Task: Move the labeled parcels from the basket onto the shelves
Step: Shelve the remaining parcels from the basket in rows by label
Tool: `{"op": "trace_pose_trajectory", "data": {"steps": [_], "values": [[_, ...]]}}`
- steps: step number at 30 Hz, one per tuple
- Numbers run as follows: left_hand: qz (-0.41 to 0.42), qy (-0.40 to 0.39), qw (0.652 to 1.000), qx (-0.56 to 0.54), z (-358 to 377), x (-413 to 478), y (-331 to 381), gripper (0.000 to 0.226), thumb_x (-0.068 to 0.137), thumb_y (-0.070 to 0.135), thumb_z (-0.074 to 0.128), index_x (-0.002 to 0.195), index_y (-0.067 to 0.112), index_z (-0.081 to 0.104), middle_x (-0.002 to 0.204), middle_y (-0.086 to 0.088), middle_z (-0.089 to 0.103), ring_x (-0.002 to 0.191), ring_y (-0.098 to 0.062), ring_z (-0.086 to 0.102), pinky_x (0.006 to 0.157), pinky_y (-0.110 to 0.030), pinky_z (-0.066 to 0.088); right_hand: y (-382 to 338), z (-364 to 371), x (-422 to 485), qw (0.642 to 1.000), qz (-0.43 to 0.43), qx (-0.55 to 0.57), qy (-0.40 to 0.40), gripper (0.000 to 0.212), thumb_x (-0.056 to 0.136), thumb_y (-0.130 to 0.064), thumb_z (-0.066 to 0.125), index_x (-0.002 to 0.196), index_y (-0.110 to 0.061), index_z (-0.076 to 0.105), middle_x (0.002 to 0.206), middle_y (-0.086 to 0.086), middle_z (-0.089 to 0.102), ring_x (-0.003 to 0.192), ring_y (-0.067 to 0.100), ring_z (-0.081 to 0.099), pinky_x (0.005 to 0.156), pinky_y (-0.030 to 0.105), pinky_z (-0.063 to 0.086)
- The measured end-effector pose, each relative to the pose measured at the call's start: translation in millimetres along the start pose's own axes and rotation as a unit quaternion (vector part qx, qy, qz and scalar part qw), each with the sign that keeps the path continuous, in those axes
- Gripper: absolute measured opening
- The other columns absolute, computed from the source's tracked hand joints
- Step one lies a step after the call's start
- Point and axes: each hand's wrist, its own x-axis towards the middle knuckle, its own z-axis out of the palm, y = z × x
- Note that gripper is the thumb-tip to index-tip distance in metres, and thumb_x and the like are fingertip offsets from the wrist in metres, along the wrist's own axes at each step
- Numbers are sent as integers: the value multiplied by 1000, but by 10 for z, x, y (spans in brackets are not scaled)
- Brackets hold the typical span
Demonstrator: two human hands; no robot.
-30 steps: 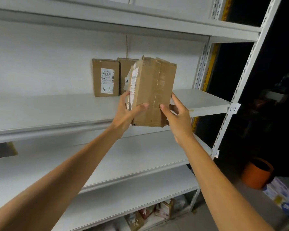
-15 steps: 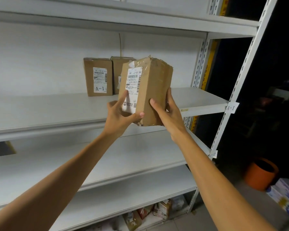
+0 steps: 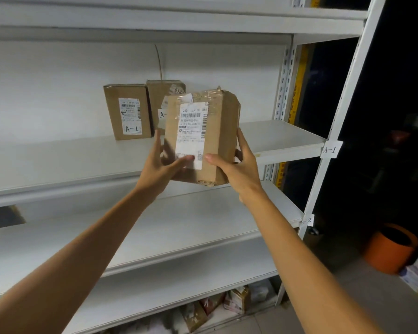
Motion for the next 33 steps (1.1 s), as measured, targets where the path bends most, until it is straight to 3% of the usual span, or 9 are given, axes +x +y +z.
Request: {"op": "trace_pose_trajectory", "data": {"steps": [2,5,9,13,16,22,27,30,33], "values": [[-35,-24,999,-12,-41,38,-53,77,72,20,81,138,19,40,115,-3,66,104,-24,67,77,-38,60,95,-16,-39,999,18,34,-10,94,71,-32,84,145,-46,27,134,-6,56,115,14,56,93,37,54],[-78,-48,995,-43,-121,-2,-200,83,64,30,81,136,18,42,121,-2,66,109,-25,65,82,-46,57,250,9,-40,997,41,56,-28,88,72,-27,84,140,-42,30,132,-4,57,111,13,60,90,36,55],[-69,-43,995,-50,-206,33,-367,75,66,28,80,134,25,48,122,0,66,110,-21,64,80,-34,57,382,56,67,995,43,74,-43,76,76,-21,80,137,-36,38,125,-8,61,107,9,63,84,31,58],[-37,-41,998,-32,-314,182,-408,66,73,21,77,134,30,51,122,5,67,112,-17,63,86,-31,54,431,125,246,995,20,70,-68,69,83,-19,72,139,-45,40,123,-21,63,110,6,63,85,29,57],[1,-39,999,-36,-375,369,-370,67,76,8,76,136,22,51,123,2,66,112,-17,63,95,-34,51,403,203,396,996,8,36,-77,74,86,-31,69,147,-47,30,129,-24,59,113,5,61,85,28,56],[46,-67,994,-74,-434,724,-261,66,81,-9,66,140,12,45,127,-6,63,109,-11,64,84,-17,51,188,301,673,998,-22,5,-55,72,80,-49,63,145,-48,31,128,-16,61,109,5,63,82,27,58],[76,-105,988,-87,-487,1023,-246,58,88,-6,59,141,12,43,131,-6,61,115,-12,61,88,-21,51,132,305,868,999,-35,3,-37,69,80,-49,64,143,-49,35,130,-16,60,118,11,59,97,38,52],[66,-115,989,-71,-452,1155,-395,59,91,1,59,144,19,40,130,1,62,119,-14,59,96,-27,50,252,281,915,999,-34,-13,-40,63,87,-43,63,144,-45,35,131,-15,60,121,11,57,101,44,49],[36,-114,989,-82,-353,1233,-578,61,89,2,61,135,37,42,118,15,66,111,-5,62,92,-21,50,423,246,935,999,-25,-21,-32,64,86,-39,63,144,-44,36,129,-17,61,119,8,58,101,44,49]]}}
